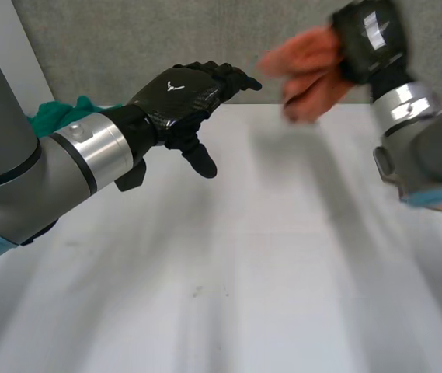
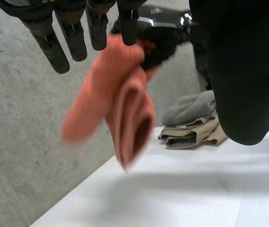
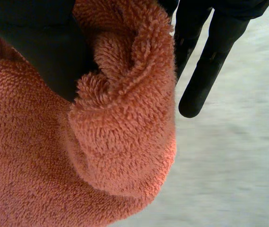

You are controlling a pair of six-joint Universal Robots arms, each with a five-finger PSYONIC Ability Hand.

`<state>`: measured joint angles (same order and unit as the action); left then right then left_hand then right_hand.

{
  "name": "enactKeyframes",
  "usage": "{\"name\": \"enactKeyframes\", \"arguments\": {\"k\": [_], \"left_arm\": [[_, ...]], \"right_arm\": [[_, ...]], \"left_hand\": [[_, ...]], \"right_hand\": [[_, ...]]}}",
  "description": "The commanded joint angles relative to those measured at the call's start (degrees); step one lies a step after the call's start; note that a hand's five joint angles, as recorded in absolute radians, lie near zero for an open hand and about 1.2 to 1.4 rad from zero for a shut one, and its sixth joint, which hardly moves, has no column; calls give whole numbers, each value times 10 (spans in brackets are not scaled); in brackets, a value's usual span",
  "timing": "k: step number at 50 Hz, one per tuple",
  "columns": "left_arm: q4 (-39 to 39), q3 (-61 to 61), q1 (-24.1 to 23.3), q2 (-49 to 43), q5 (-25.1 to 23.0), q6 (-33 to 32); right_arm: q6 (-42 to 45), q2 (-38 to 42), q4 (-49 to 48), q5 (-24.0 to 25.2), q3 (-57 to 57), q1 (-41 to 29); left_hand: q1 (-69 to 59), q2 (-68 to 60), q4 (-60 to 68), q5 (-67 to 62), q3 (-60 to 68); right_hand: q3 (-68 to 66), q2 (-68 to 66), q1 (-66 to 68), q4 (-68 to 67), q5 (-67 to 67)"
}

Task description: Fold the laundry.

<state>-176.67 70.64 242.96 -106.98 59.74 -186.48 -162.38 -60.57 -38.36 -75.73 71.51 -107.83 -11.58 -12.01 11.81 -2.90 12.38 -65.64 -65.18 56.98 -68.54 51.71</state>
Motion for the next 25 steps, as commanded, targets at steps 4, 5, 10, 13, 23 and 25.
{"name": "enactKeyframes", "arguments": {"k": [4,5,10,13,23,25], "left_arm": [[0,2,-20,0,-1,0],[0,2,-22,0,-1,0],[-1,5,-31,-1,-4,0],[-1,6,-35,-2,-4,0],[-1,11,-38,-3,-4,0],[-2,12,-38,-3,-5,0]], "right_arm": [[-73,46,-80,38,-63,201],[-78,56,-83,49,-66,216],[-112,134,-87,130,-92,299],[-126,193,-89,176,-101,335],[-94,258,-153,256,-34,407],[-92,252,-154,262,-25,408]], "left_hand": [[-30,-26,28,-17,22],[-30,-26,28,-17,22],[-30,-26,28,-17,22],[-30,-26,28,-17,22],[-28,-24,26,-15,20],[-28,-24,26,-15,20]], "right_hand": [[-144,-148,230,-115,183],[-144,-148,230,-115,183],[-144,-148,230,-115,183],[-144,-148,230,-115,183],[-144,-148,230,-115,183],[-144,-148,230,-115,183]]}}
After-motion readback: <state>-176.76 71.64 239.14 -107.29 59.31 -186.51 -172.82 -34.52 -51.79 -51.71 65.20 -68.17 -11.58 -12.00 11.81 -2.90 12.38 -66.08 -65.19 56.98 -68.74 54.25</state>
